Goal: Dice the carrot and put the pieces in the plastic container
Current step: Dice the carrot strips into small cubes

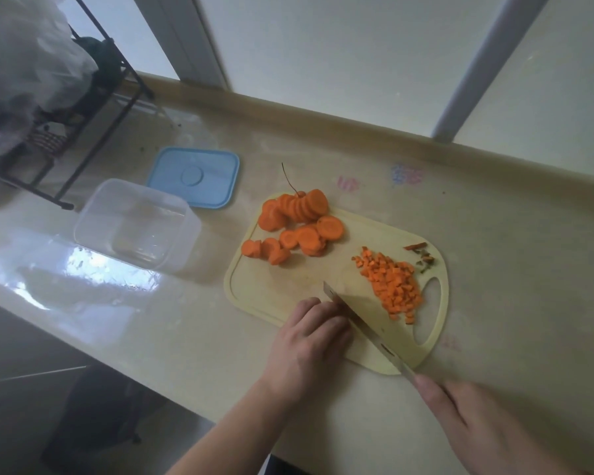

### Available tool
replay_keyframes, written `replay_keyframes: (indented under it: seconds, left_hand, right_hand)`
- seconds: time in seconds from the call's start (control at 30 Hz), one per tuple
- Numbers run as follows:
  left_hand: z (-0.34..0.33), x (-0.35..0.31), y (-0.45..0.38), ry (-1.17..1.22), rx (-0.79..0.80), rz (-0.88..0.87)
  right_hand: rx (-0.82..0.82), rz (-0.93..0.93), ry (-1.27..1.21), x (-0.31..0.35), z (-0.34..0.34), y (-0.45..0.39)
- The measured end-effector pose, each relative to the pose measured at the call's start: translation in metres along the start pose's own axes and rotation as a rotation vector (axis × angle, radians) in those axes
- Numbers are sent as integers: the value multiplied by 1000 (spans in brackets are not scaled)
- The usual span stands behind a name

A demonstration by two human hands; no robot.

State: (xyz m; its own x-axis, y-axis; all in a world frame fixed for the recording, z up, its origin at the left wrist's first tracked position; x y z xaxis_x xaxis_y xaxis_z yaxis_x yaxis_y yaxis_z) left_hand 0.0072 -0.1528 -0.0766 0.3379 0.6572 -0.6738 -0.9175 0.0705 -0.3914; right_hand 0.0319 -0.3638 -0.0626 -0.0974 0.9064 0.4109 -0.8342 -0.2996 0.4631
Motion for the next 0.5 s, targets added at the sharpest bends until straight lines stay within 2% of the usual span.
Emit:
replay_keyframes:
  seconds: [0.17, 0.5]
  left_hand:
    - [1, 0, -2, 6, 3, 5]
    - [9, -6, -1, -12, -52, 12]
  right_hand:
    - [28, 120, 9, 25, -14, -17]
    - [-24, 120, -53, 28, -7, -25]
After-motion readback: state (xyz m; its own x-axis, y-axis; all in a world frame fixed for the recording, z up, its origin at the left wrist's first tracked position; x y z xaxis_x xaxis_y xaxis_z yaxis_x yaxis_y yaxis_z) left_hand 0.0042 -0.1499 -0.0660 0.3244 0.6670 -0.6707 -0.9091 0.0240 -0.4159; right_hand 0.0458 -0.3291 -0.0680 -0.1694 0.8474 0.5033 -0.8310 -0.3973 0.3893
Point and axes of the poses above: each hand's wrist, its own y-axis away from the middle knuckle, its own z-axis out of the back of the hand, x = y × z, the point moved 9 cm from there along -y, towards the middle knuckle, and after that the axes turned 11 degrees about y, right-handed, at the moved point
